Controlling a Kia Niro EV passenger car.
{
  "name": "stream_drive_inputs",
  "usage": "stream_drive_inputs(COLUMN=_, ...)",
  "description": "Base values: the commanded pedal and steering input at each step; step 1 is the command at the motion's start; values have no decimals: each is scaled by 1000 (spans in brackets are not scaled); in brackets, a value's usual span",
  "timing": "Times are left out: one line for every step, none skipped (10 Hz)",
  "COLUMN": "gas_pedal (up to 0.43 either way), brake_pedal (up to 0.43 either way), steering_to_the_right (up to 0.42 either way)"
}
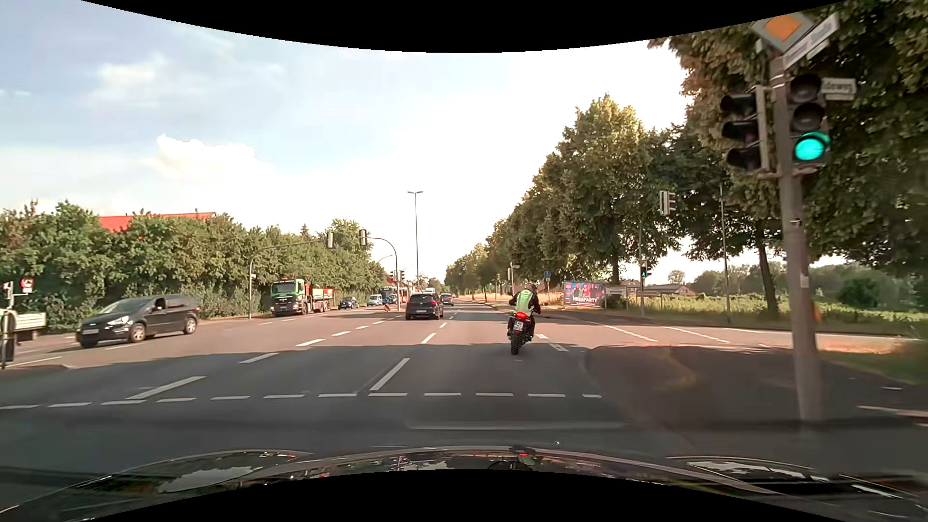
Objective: Follow the waypoints while adhering to traffic rules and regulations
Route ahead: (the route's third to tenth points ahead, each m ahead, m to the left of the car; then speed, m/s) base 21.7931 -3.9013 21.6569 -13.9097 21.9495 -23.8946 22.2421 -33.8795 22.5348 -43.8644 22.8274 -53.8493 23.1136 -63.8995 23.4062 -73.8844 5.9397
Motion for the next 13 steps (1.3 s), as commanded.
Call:
stream_drive_inputs(gas_pedal=0, brake_pedal=0, steering_to_the_right=-2)
stream_drive_inputs(gas_pedal=0, brake_pedal=0, steering_to_the_right=-2)
stream_drive_inputs(gas_pedal=0, brake_pedal=0, steering_to_the_right=-2)
stream_drive_inputs(gas_pedal=39, brake_pedal=0, steering_to_the_right=-1)
stream_drive_inputs(gas_pedal=59, brake_pedal=0, steering_to_the_right=2)
stream_drive_inputs(gas_pedal=59, brake_pedal=0, steering_to_the_right=4)
stream_drive_inputs(gas_pedal=59, brake_pedal=0, steering_to_the_right=11)
stream_drive_inputs(gas_pedal=59, brake_pedal=0, steering_to_the_right=22)
stream_drive_inputs(gas_pedal=47, brake_pedal=0, steering_to_the_right=29)
stream_drive_inputs(gas_pedal=47, brake_pedal=0, steering_to_the_right=41)
stream_drive_inputs(gas_pedal=47, brake_pedal=0, steering_to_the_right=55)
stream_drive_inputs(gas_pedal=59, brake_pedal=0, steering_to_the_right=68)
stream_drive_inputs(gas_pedal=59, brake_pedal=0, steering_to_the_right=83)
